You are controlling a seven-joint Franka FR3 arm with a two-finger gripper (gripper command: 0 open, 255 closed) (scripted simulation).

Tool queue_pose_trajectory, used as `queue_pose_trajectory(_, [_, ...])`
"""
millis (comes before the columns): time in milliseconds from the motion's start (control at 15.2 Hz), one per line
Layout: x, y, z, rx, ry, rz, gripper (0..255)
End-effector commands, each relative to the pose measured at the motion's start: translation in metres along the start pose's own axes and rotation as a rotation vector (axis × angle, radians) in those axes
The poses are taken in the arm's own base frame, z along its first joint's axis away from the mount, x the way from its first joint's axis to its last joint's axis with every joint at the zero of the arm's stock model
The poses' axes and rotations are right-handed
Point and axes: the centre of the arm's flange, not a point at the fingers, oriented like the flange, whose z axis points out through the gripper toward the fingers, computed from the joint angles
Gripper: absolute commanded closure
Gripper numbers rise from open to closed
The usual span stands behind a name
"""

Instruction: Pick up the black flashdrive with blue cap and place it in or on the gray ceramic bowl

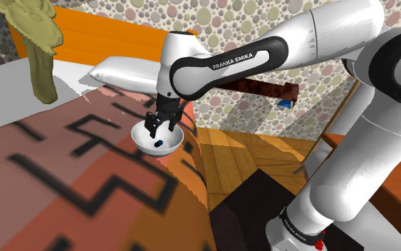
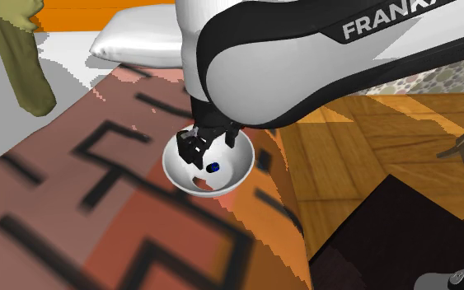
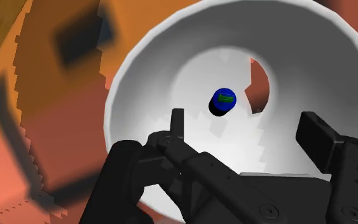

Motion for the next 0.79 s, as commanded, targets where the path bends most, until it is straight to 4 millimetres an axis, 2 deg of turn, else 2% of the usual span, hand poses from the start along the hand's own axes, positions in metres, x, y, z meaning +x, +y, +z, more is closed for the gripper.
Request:
queue_pose_trajectory(0, [0.000,0.000,0.000,0.000,0.000,0.000,0])
queue_pose_trajectory(132, [0.000,0.000,0.000,0.000,0.000,0.000,0])
queue_pose_trajectory(396, [0.000,0.000,-0.050,0.000,0.000,0.000,0])
queue_pose_trajectory(726, [0.000,0.000,-0.050,0.000,0.000,0.000,0])
